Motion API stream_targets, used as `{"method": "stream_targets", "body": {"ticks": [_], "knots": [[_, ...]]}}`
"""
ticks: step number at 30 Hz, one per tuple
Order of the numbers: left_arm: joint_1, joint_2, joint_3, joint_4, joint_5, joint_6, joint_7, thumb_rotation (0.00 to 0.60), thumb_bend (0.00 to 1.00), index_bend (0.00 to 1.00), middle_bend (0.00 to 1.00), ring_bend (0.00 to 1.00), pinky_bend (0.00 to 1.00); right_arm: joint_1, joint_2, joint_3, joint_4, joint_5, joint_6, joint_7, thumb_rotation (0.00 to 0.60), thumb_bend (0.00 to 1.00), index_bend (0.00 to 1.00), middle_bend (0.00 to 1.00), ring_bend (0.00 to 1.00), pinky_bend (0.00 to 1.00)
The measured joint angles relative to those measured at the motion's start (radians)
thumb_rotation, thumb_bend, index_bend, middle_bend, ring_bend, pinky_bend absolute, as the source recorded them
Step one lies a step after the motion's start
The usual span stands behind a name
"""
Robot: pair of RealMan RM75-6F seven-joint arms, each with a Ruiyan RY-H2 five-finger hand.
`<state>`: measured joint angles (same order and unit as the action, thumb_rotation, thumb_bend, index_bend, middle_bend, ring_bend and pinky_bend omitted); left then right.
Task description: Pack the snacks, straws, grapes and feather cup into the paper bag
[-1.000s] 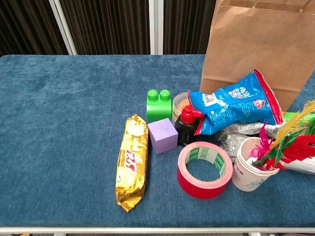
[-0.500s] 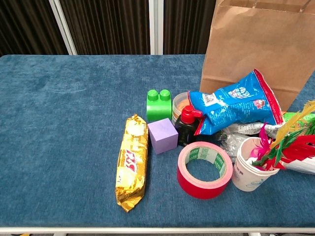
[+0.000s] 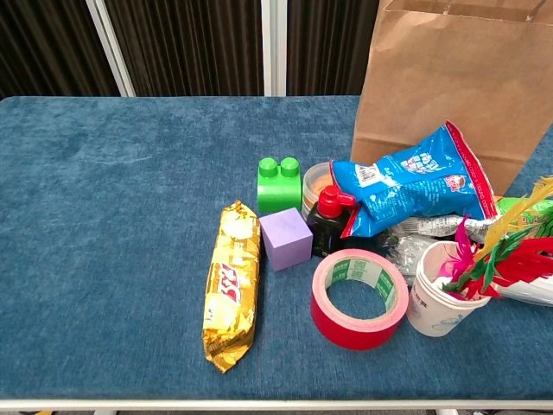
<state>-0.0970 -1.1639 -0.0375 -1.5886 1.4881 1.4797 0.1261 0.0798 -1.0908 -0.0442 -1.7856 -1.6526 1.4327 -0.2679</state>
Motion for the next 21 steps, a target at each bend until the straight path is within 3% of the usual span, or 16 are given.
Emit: {"method": "stream_targets", "body": {"ticks": [14,21], "knots": [[-0.001,-0.006,-0.005,0.012,-0.005,0.000,-0.013,0.600,0.06,0.10,0.09,0.00,0.14,0.150,0.051,0.047,-0.141,-0.017,-0.222,-0.362,0.600,0.17,0.05,0.08,0.00,0.00],[-0.002,-0.010,-0.002,0.024,0.000,-0.003,-0.018,0.600,0.06,0.10,0.09,0.00,0.14,0.211,0.021,0.078,-0.128,0.018,-0.287,-0.426,0.600,0.18,0.04,0.09,0.00,0.00]]}}
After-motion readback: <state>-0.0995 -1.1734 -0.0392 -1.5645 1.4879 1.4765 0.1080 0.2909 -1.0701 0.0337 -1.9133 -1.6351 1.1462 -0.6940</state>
